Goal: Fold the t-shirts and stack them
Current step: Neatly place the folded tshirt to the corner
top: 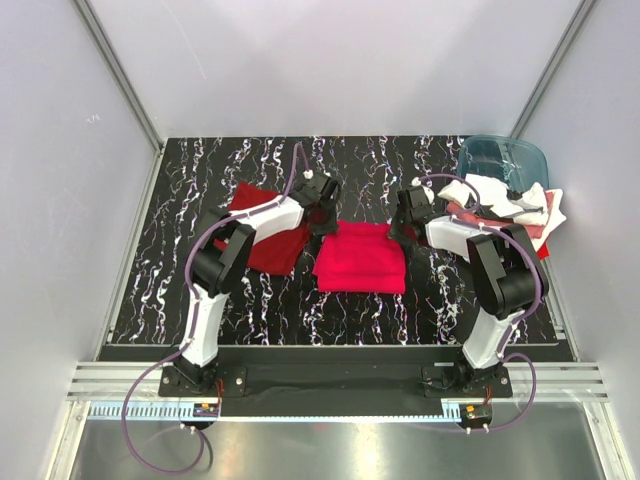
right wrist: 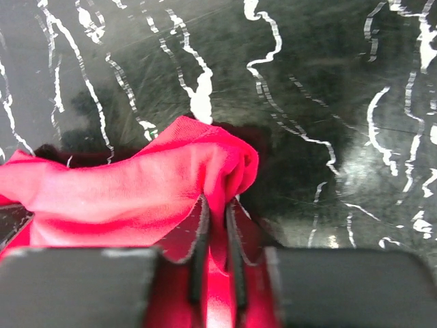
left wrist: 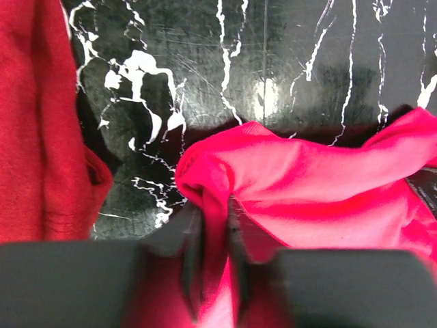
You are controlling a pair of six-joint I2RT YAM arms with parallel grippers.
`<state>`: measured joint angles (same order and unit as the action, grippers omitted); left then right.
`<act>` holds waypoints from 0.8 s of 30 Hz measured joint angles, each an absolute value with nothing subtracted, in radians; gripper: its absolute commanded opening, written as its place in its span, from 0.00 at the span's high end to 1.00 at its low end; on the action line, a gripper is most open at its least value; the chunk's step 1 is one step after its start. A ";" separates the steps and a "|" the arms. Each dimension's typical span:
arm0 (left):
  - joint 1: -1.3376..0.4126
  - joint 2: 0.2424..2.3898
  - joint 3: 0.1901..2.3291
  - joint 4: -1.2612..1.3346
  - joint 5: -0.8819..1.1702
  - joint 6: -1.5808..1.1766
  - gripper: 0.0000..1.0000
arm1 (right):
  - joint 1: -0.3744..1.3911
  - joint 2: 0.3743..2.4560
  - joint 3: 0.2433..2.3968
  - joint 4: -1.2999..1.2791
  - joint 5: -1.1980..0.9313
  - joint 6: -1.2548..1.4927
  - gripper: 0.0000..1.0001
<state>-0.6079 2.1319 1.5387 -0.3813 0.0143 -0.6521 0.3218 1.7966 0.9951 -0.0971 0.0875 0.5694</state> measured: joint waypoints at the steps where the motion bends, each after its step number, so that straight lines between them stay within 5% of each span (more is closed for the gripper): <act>1: -0.610 2.132 1.539 -0.381 0.010 -0.650 0.95 | 0.327 1.797 0.995 -0.094 0.088 0.569 0.98; 24: -0.644 1.875 1.372 -0.348 -0.030 -0.603 1.00 | 0.357 1.388 0.741 0.068 0.015 0.574 1.00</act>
<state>-0.6437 1.8748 1.3720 -0.3485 -0.0299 -0.6025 0.3569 1.3884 0.7406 0.0677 0.0147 0.5739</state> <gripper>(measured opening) 0.056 0.145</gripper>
